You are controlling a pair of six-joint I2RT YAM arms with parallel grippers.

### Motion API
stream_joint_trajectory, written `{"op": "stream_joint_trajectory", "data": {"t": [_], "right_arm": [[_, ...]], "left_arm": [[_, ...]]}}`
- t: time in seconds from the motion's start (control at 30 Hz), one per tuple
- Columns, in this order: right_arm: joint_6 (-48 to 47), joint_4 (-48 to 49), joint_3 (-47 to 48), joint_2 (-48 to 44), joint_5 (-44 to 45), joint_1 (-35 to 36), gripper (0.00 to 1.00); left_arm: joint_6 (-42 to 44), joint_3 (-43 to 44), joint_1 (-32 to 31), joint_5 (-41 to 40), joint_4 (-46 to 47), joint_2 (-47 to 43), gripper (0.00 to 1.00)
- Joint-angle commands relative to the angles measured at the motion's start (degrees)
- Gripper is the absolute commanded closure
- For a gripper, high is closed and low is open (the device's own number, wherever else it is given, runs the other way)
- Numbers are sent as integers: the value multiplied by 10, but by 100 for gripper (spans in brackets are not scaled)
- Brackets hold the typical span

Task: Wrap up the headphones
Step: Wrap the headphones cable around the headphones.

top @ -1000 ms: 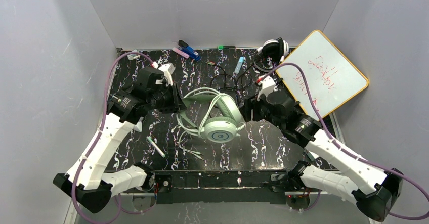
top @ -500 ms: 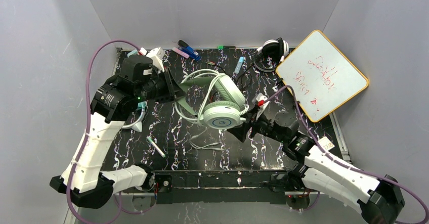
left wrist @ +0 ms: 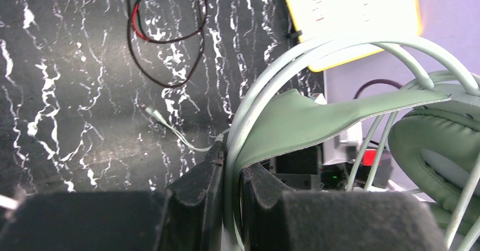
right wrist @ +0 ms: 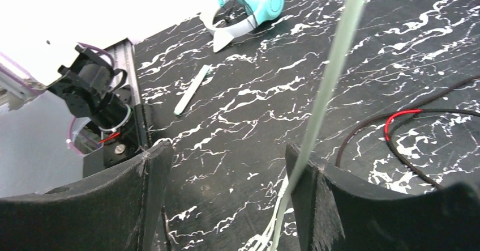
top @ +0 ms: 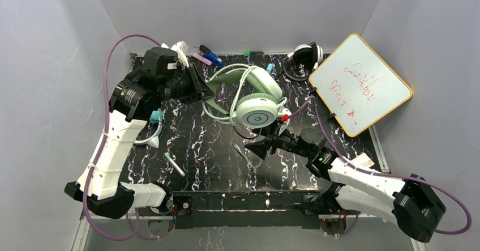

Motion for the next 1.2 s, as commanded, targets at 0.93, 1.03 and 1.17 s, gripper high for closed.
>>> {"op": "stream_joint_trajectory", "data": {"t": [0.93, 1.03, 1.17], "right_arm": [[6, -23, -6, -30, 26, 3, 50], [12, -32, -21, -53, 23, 3, 49], [20, -43, -39, -74, 26, 2, 55]], "left_arm": [[-107, 172, 1, 35, 71, 34, 100], [-111, 175, 1, 28, 76, 36, 100], [-115, 184, 0, 26, 78, 40, 100]]}}
